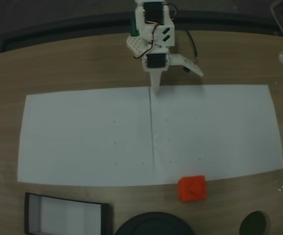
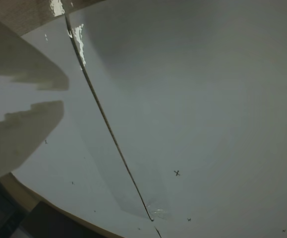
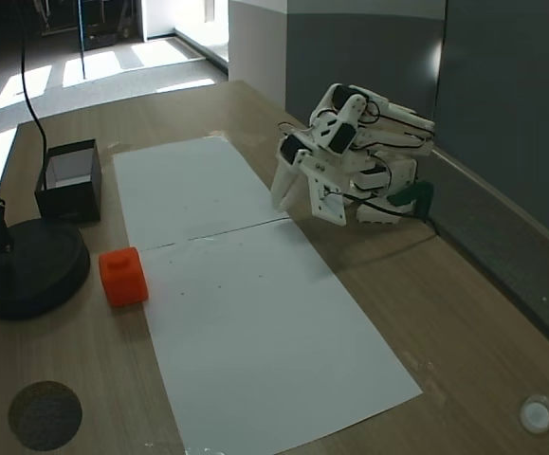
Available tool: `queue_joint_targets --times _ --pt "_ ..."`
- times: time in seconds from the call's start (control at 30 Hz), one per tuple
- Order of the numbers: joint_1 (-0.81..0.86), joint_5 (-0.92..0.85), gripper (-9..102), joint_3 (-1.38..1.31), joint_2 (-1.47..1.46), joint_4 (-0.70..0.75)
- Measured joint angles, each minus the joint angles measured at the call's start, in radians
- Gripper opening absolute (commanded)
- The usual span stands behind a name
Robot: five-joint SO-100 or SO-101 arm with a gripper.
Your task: Grab a orange square and put it in the box.
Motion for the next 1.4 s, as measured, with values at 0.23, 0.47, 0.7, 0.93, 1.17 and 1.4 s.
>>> queue_joint_targets --times 0.23,0.47,0.7,0.93,1.17,1.4 --pt "-0.003 0.0 0 0.0 0.0 0.0" --pt "-0.003 0.0 0 0.0 0.0 0.0" --pt "-0.003 0.002 0 0.0 0.0 0.0" --pt "-0.003 0.002 2 0.0 0.0 -0.002" --pt "-0.017 -0.006 24 -0.044 0.0 -0.133" --pt "-0.133 -0.052 30 -0.244 -0.012 -0.144"
